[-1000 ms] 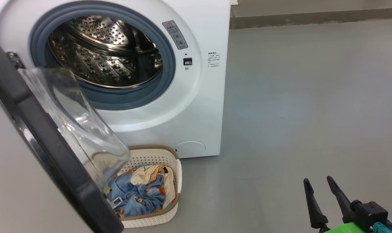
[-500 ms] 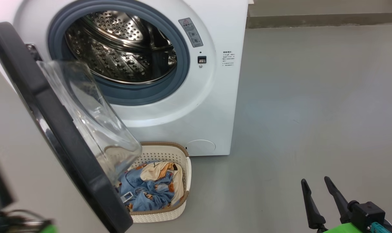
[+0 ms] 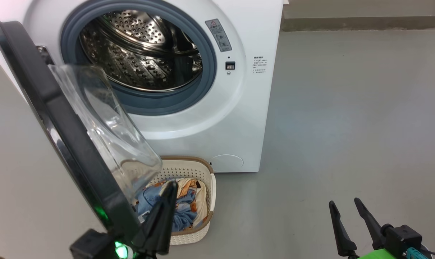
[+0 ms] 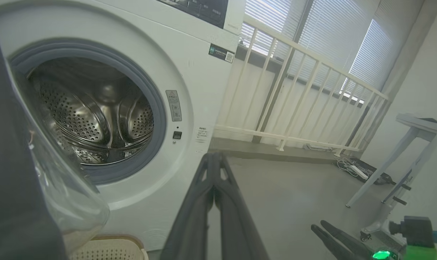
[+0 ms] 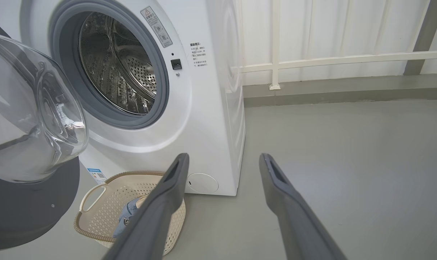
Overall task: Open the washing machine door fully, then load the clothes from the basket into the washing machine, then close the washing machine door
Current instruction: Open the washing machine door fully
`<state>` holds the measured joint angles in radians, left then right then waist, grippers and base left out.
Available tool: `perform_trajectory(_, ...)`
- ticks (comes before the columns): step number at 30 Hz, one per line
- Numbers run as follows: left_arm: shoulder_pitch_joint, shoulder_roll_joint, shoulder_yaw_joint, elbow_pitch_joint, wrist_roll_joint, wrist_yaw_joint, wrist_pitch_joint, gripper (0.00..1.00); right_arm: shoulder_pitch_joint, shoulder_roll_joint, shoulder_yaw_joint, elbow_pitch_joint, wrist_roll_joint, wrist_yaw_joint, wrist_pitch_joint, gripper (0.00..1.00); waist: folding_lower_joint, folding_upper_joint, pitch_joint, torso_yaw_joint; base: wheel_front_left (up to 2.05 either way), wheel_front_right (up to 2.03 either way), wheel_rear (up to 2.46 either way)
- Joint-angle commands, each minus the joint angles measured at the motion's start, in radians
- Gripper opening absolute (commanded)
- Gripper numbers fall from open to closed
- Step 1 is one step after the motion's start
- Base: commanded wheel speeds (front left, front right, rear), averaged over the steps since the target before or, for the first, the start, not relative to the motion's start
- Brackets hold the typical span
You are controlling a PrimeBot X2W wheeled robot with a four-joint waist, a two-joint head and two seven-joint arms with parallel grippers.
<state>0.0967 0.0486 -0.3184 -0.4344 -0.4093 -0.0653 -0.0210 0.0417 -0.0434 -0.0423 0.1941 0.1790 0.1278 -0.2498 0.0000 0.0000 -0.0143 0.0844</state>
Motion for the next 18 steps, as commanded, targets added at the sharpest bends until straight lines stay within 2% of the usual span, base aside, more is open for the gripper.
perform_trajectory(1,-0.018,0.002,0.025,-0.003,-0.009,0.010,0.003,0.00,-0.019,-0.007,0.030,-0.020,0.008,0.003,-0.012,1.00,0.0000,0.0000,0.001,0.001,0.00,0.00,0.00)
perform_trajectory(7,-0.009,0.002,0.031,0.109,-0.004,0.050,-0.007,0.00,-0.020,-0.007,0.032,-0.015,0.015,0.003,-0.012,1.00,0.0000,0.0000,0.005,0.002,0.00,0.00,0.00)
perform_trajectory(18,-0.021,0.004,0.064,0.169,0.014,0.107,-0.021,0.00,-0.021,-0.007,0.033,-0.006,0.024,0.003,-0.012,1.00,0.0000,0.0000,0.007,0.016,0.00,0.00,0.00)
